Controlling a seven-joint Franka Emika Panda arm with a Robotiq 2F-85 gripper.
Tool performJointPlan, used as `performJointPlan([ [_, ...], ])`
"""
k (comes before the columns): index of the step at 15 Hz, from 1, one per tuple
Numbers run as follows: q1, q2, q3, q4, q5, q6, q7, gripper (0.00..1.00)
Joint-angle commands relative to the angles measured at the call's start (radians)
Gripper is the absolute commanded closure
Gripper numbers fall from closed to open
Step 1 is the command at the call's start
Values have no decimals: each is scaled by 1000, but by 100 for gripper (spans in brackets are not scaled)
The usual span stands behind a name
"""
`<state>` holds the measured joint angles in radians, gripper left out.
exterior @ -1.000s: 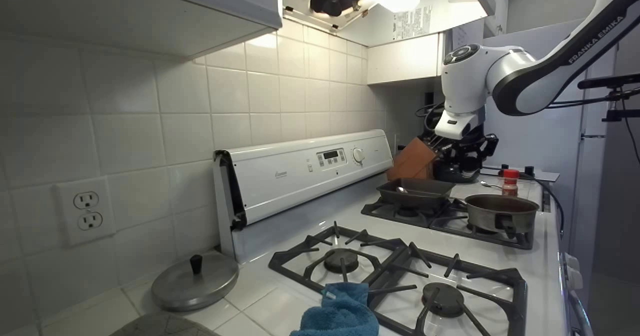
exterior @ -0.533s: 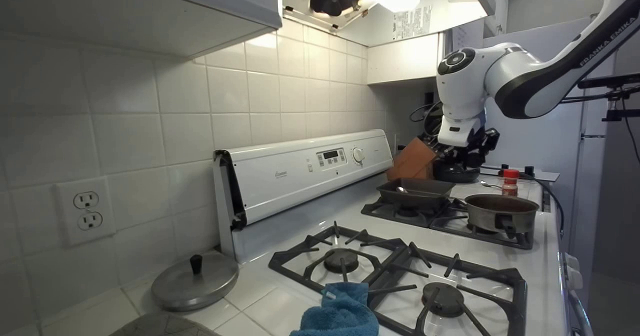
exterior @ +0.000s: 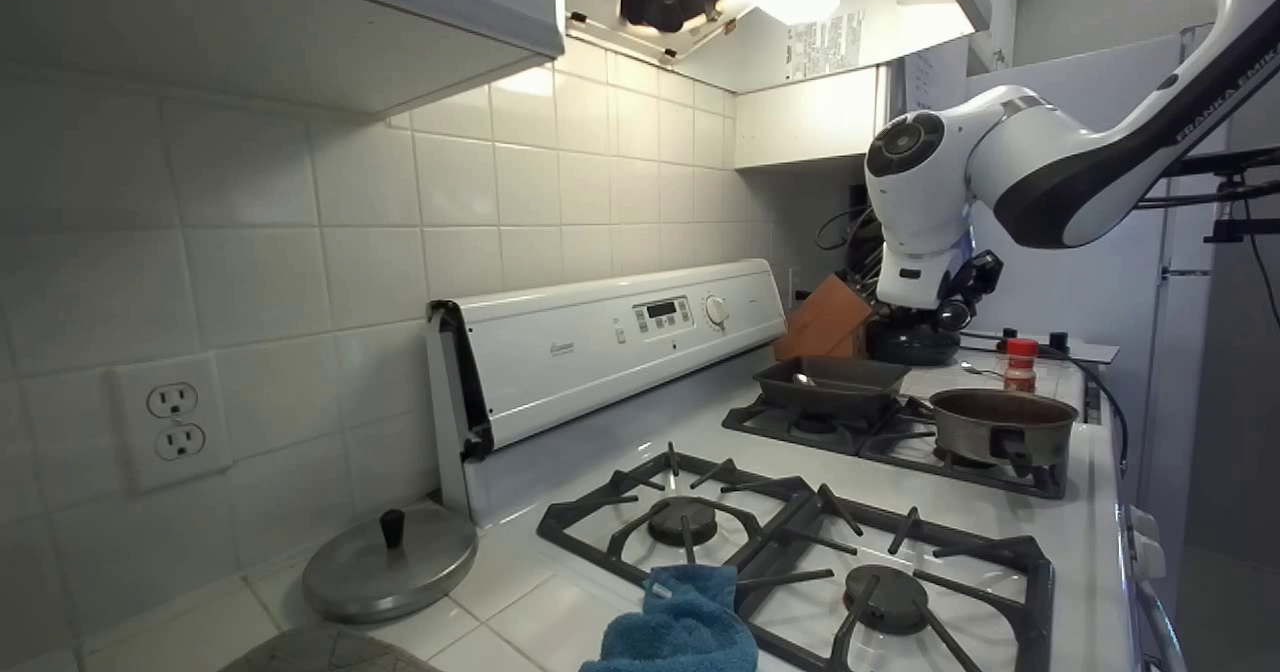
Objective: Pour the contents in the jar into the pot
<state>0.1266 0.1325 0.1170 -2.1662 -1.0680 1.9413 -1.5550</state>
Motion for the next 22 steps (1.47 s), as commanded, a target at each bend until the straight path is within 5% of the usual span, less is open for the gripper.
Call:
performJointPlan([
  [1,8,18,10,14,-51,-44,82,75],
  [8,17,9,22,-3,-141,-51,198,75],
  [14,22,-29,52,-34,-62,-88,182,75],
  [15,12,8,43,-4,-87,-73,177,50],
  [19,17,4,50,-7,-82,-73,177,50],
  [20,17,4,50,-7,-81,-73,177,75],
  [22,22,14,54,-4,-82,-88,172,75],
])
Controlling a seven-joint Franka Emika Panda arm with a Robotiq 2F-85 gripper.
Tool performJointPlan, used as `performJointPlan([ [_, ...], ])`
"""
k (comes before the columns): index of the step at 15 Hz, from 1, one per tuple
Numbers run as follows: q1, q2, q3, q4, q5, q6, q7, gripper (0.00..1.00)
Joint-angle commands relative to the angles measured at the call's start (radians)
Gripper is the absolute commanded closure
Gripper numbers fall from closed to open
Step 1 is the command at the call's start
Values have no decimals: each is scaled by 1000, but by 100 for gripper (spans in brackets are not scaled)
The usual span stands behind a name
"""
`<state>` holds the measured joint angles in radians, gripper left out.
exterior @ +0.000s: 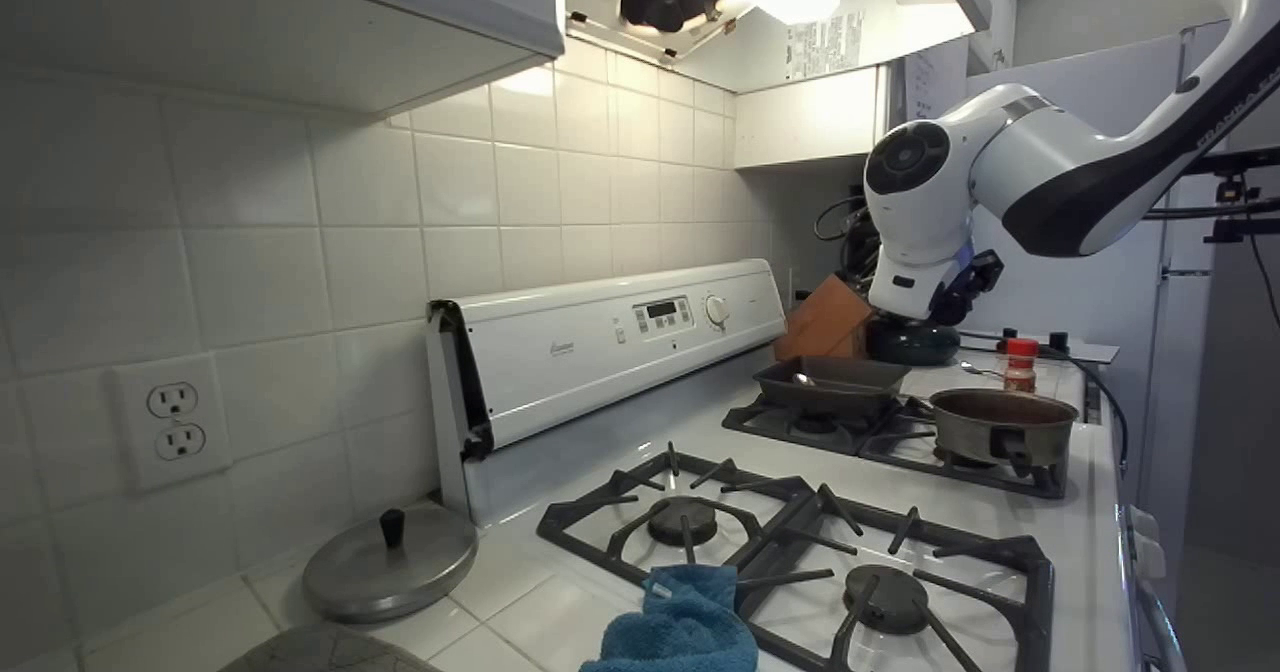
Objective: Pour the contents in the jar into the pot
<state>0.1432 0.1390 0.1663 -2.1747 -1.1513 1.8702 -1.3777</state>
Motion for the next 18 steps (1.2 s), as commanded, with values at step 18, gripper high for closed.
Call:
performJointPlan([
  [18,26,4,28,-29,14,-149,368,75],
])
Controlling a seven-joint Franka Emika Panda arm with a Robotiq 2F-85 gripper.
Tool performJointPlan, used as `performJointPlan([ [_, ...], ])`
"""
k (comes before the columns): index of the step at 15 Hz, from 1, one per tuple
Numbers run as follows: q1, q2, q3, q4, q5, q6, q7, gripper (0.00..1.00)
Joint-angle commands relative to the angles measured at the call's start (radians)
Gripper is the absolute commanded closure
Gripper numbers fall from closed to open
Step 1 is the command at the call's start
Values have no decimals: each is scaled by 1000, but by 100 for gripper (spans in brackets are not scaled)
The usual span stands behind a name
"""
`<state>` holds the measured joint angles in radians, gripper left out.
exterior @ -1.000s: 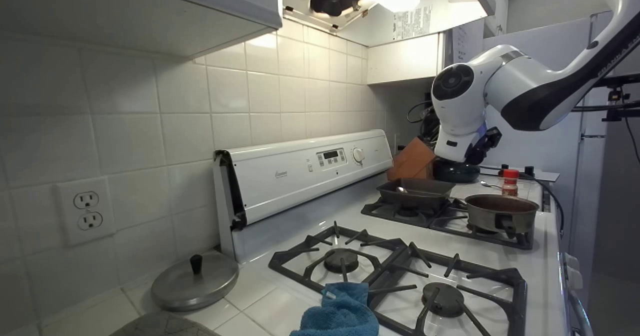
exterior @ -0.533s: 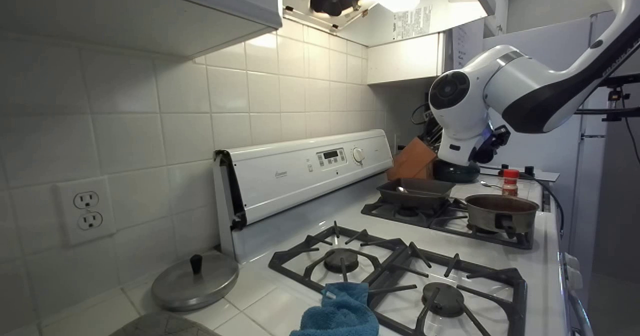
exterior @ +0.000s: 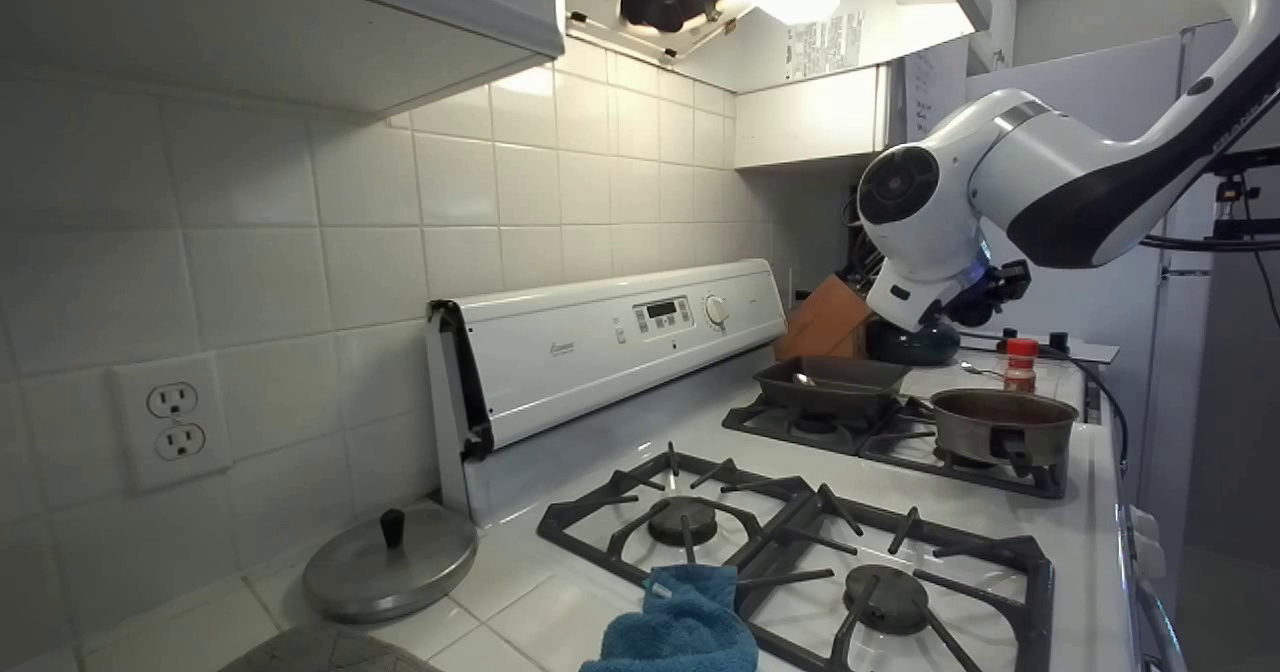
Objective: Pour the contents in the jar into the pot
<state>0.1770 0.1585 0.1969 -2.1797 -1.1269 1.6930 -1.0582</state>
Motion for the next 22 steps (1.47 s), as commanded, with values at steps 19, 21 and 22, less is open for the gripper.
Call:
performJointPlan([
  [19,-21,-23,-11,-75,8,112,82,75],
  [21,-18,-62,-12,-96,10,81,93,75],
  [22,-18,-70,-11,-99,12,75,92,75],
])
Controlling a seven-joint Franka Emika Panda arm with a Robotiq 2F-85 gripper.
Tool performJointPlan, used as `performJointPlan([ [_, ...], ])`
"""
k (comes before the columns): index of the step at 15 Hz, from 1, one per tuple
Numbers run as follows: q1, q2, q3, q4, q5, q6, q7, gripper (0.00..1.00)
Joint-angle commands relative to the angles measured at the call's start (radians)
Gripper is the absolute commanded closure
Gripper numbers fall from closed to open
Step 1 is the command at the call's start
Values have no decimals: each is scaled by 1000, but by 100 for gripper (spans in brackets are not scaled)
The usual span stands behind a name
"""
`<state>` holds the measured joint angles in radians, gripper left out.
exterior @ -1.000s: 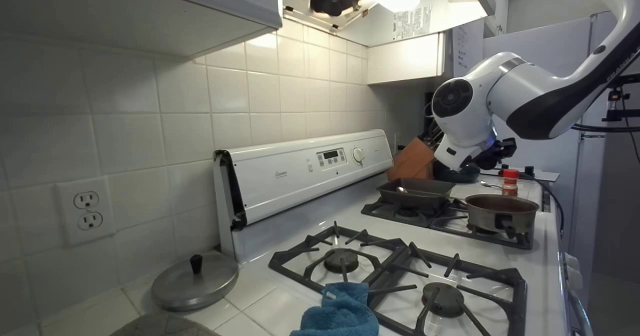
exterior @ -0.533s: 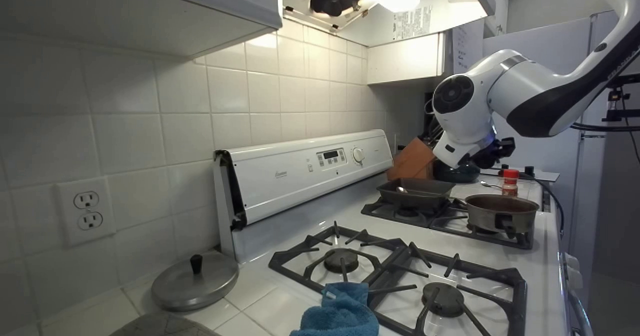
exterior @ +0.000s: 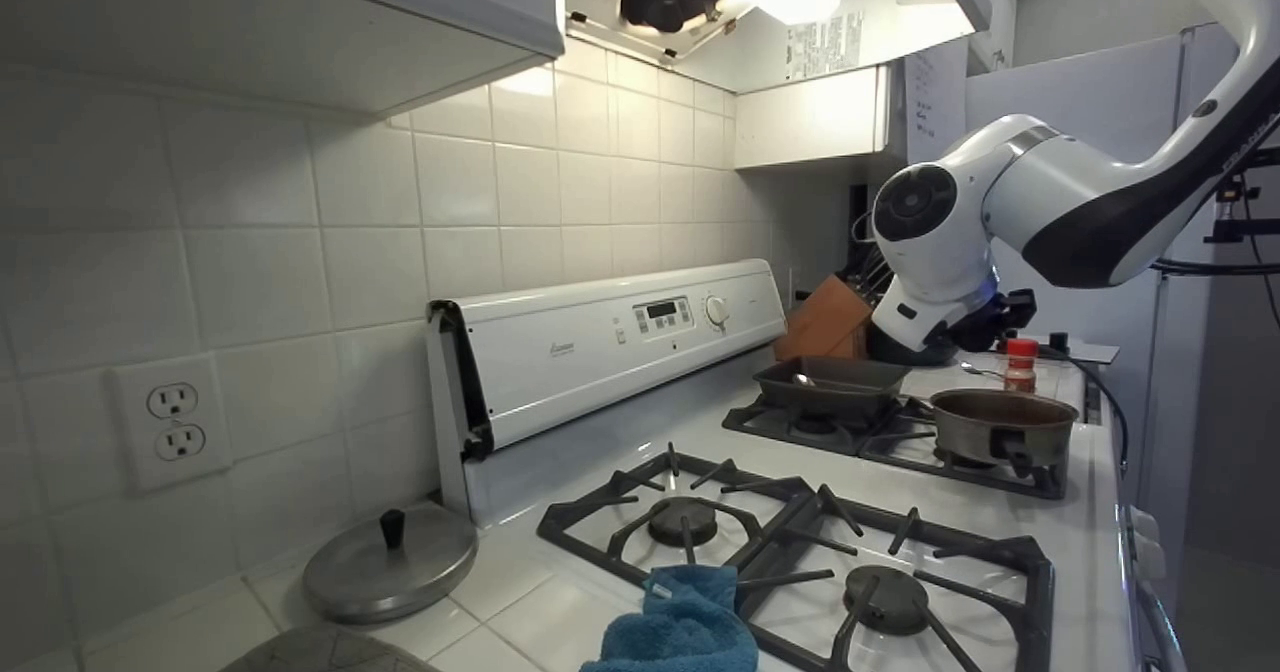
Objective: Pour the contents in the jar into the pot
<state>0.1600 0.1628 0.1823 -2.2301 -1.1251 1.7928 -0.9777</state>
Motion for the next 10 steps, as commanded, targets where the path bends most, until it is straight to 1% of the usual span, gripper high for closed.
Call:
performJointPlan([
  [1,0,-74,4,-48,13,-31,5,75],
  [6,-9,-26,-1,-60,34,31,-2,75],
  [8,-11,-41,-2,-77,37,24,5,75],
  [10,-7,-78,-2,-94,28,-9,20,75],
])
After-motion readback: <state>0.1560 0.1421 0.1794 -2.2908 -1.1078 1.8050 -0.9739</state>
